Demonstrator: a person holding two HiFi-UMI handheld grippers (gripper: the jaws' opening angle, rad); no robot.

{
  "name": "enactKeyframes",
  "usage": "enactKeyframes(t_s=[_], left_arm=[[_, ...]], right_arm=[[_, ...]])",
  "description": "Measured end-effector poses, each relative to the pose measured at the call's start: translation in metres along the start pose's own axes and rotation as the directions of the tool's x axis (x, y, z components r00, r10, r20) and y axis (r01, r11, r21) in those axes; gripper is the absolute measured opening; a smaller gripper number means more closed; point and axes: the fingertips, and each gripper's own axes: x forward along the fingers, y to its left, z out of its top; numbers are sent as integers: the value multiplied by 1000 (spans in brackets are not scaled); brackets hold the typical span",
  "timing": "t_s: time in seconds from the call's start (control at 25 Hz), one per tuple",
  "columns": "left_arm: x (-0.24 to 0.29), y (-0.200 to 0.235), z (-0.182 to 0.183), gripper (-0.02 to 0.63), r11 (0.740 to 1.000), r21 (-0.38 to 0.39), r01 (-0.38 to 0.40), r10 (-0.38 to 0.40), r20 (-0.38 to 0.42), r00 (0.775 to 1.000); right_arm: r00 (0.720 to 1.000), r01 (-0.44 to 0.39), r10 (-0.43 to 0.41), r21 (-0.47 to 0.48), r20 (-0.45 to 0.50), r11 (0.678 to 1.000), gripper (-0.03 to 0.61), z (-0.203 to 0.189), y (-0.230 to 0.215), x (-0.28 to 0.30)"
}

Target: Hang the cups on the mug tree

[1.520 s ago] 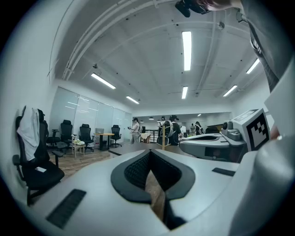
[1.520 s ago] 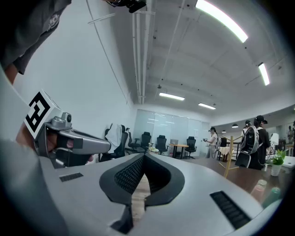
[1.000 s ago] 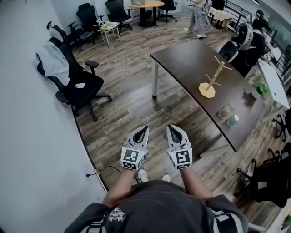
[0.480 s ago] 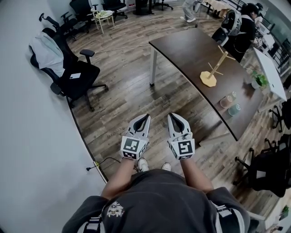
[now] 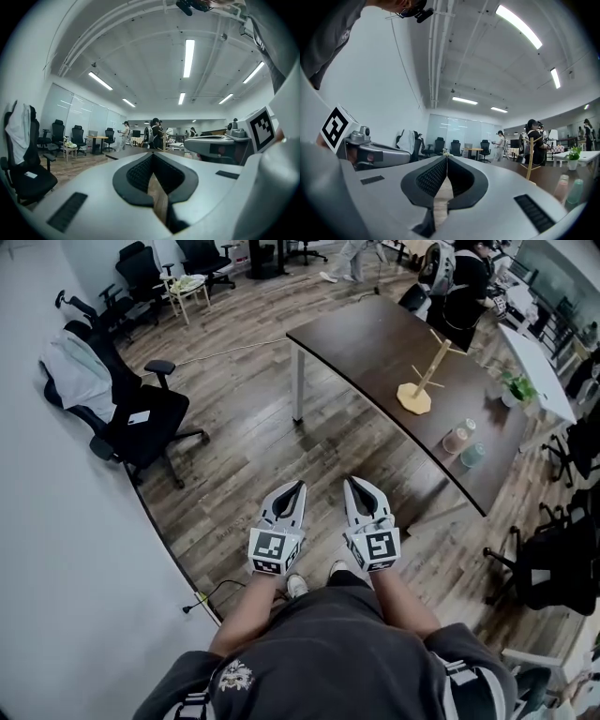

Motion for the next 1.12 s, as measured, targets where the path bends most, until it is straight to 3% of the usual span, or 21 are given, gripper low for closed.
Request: enactKeyframes(t_s=[0.44, 1.12], left_arm=[[53, -11, -7, 6, 999, -13, 48, -48, -8, 999], [220, -37, -16, 6, 988, 12, 157, -156, -45, 987]], right_arm=[[998, 47, -47, 10, -34, 999, 27, -17, -47, 8], [989, 141, -139, 45, -48, 989, 28, -54, -204, 55]])
